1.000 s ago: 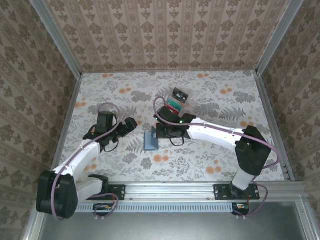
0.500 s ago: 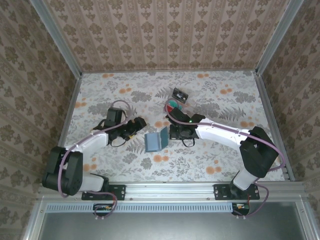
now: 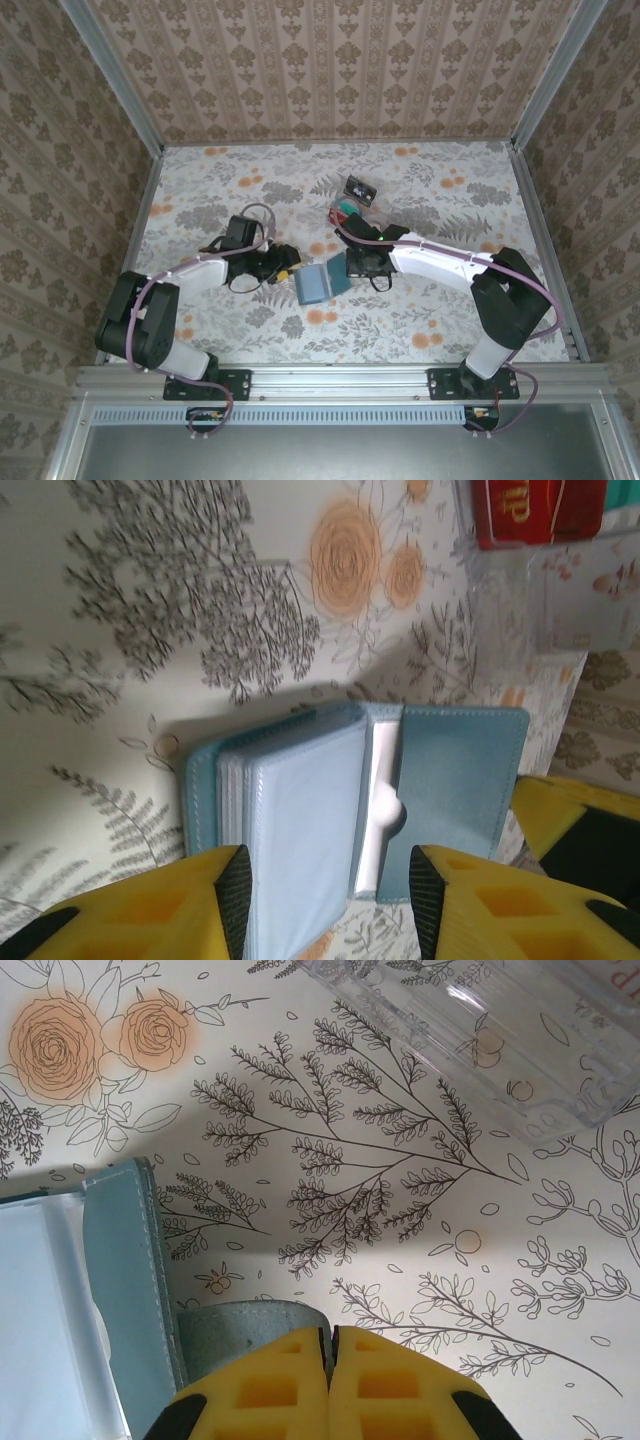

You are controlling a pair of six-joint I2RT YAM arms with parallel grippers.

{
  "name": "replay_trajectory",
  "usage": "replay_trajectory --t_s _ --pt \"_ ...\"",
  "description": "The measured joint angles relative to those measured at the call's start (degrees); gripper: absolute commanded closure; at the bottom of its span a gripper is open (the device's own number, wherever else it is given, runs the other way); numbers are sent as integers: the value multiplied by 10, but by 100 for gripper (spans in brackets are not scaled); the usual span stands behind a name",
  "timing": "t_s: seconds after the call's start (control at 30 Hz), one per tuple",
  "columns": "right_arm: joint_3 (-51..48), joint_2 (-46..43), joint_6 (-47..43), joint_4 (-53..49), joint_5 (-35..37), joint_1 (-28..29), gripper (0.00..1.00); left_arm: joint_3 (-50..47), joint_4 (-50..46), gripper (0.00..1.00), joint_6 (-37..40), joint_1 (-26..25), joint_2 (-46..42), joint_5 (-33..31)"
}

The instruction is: Take the credit cards out of the card holder

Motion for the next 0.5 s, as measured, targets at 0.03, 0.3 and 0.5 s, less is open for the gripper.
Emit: replay_trajectory --t_s 0.03,0.3,0.5 --pt "0 0 0 0 1 0 95 0 0 52 0 -6 0 3" --pt "0 19 0 0 6 0 95 -7 -4 52 -4 -23 6 5" --pt "0 21 0 1 5 0 95 -11 10 52 -15 -23 24 9"
